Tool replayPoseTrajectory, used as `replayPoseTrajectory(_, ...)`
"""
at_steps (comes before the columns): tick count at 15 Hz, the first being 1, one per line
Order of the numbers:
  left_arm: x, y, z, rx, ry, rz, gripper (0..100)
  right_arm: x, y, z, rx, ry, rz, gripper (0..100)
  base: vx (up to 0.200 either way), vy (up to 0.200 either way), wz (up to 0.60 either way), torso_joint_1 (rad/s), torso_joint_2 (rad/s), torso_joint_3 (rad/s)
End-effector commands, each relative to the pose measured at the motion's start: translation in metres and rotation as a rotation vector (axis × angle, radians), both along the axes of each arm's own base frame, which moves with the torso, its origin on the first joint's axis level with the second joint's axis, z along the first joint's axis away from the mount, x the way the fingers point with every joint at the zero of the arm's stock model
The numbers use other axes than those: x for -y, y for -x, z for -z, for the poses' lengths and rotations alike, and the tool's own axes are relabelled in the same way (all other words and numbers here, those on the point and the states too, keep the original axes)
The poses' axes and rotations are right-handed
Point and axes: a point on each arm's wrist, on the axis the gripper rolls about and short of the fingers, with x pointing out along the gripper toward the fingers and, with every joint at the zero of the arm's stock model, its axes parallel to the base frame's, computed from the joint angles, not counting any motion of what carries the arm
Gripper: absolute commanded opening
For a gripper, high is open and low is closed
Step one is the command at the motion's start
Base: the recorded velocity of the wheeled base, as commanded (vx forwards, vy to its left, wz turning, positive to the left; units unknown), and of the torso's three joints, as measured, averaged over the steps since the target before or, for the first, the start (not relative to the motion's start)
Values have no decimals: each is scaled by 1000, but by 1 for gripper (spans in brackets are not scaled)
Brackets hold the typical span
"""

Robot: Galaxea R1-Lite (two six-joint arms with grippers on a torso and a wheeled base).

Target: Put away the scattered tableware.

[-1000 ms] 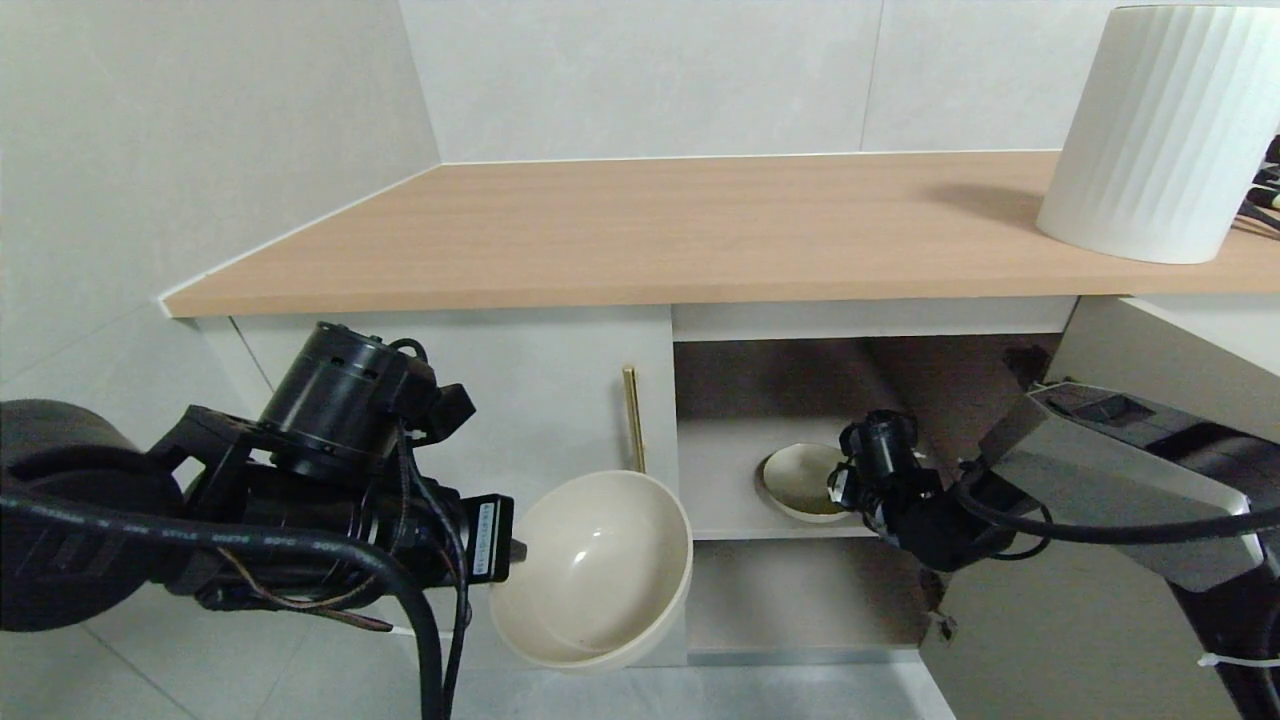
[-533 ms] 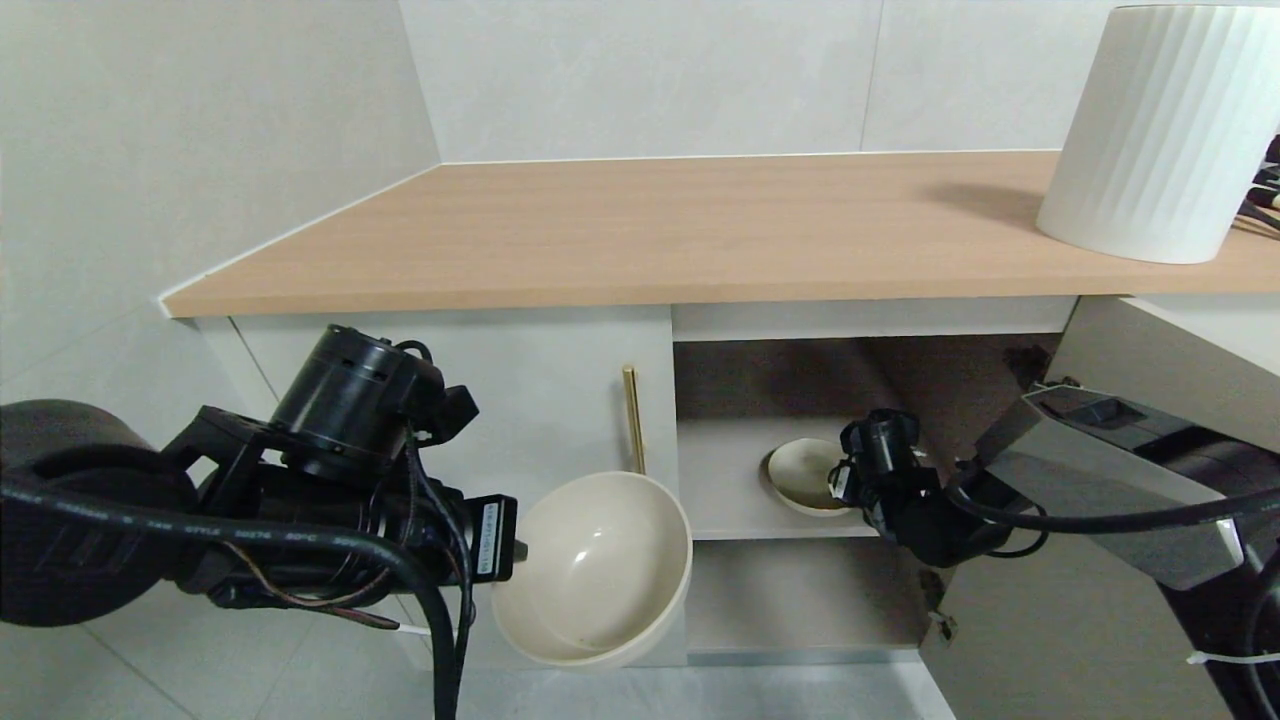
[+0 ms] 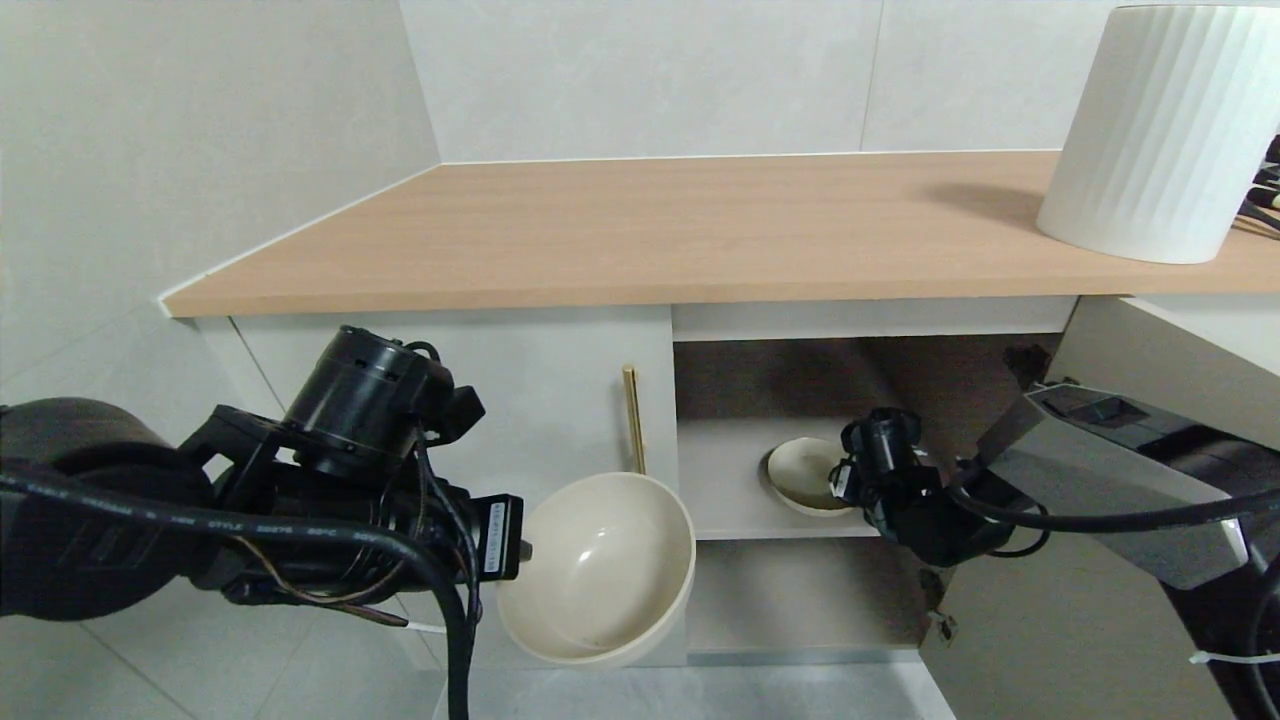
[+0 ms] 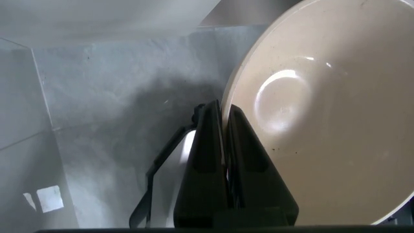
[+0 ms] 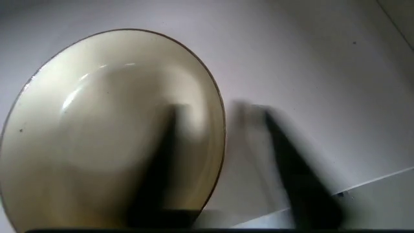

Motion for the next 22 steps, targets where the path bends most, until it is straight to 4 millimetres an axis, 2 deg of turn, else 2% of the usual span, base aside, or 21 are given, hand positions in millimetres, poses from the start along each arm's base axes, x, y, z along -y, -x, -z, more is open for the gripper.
replayPoseTrajectory(1, 7, -3, 4, -7, -16, 8, 0, -1, 5, -15, 21, -8, -6, 100, 0, 0, 0, 0, 0, 0)
replayPoseTrajectory(2, 9, -4, 5, -6, -25, 7, 0, -1, 8, -22, 28, -12, -9, 100, 0, 0, 0, 0, 0, 0)
replayPoseTrajectory(3, 16, -4, 5, 4, -41, 15, 0, -1, 20, -39, 34, -15, -23, 100, 0, 0, 0, 0, 0, 0)
replayPoseTrajectory(4, 21, 0, 3, 10, -42, 31, 0, -3, 31, -46, 28, -17, -45, 100, 0, 0, 0, 0, 0, 0)
replayPoseTrajectory(6, 39, 14, 7, 2, -94, 88, 0, -17, 85, -95, 12, -84, -290, 100, 0, 0, 0, 0, 0, 0)
replayPoseTrajectory(10, 61, -1, 43, -34, -246, 52, 0, -29, 151, -142, -71, -65, -545, 100, 0, 0, 0, 0, 0, 0)
replayPoseTrajectory(13, 76, -1, 55, -11, -307, -27, 0, -43, 194, -166, -145, -66, -693, 100, 0, 0, 0, 0, 0, 0)
replayPoseTrajectory(16, 78, -2, 55, -7, -303, -37, 0, -49, 206, -163, -174, -49, -732, 100, 0, 0, 0, 0, 0, 0)
replayPoseTrajectory(18, 81, 0, 55, 15, -314, -41, 0, -61, 216, -156, -201, -35, -785, 100, 0, 0, 0, 0, 0, 0)
replayPoseTrajectory(22, 85, 9, 47, 40, -303, -19, 0, -82, 221, -131, -274, 16, -820, 100, 0, 0, 0, 0, 0, 0)
